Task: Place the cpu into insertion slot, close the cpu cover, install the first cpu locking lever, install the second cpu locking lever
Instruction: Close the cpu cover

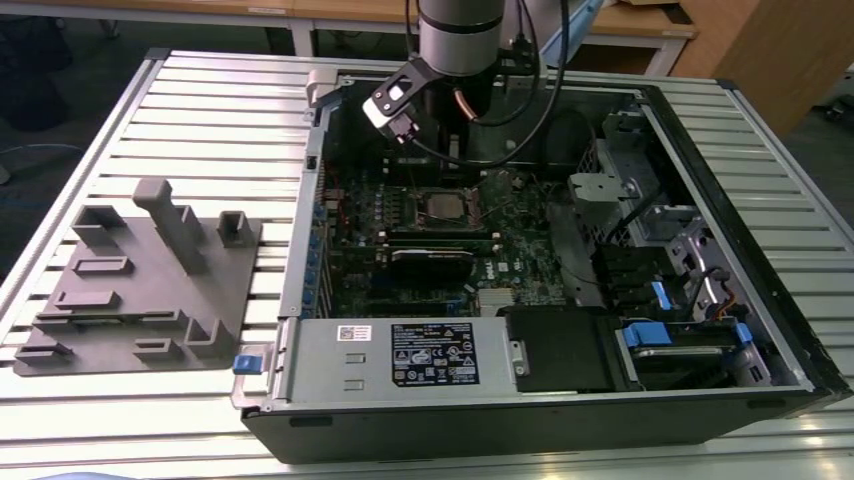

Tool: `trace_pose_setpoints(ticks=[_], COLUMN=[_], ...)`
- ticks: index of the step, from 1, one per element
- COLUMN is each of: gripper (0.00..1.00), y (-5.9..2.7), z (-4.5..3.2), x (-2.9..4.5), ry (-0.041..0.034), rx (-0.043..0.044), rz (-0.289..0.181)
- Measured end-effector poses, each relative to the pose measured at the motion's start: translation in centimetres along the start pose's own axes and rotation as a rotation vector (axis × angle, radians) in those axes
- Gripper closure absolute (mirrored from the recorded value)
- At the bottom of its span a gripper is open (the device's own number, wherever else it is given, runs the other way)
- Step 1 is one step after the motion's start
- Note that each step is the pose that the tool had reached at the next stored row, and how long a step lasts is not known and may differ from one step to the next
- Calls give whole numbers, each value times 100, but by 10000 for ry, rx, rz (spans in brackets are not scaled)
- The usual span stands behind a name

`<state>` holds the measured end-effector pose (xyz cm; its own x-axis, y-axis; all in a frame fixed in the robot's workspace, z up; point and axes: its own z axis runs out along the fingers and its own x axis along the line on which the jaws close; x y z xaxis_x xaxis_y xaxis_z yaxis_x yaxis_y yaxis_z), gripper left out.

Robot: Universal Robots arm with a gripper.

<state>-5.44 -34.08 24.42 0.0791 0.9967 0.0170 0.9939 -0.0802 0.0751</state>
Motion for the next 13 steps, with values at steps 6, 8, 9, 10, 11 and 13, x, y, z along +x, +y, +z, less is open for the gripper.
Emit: trace_pose_setpoints(ticks=[6, 8, 9, 10, 11, 13], gripper=[89, 89, 89, 89, 89, 89], y=[2, 3, 4, 4, 4, 4], z=[-28, -45, -50, -50, -50, -58], x=[0, 1, 1, 1, 1, 1], ry=[-1, -1, 0, 2, 2, 1], rx=[0, 0, 0, -1, -1, 0], rz=[0, 0, 1, 1, 0, 0])
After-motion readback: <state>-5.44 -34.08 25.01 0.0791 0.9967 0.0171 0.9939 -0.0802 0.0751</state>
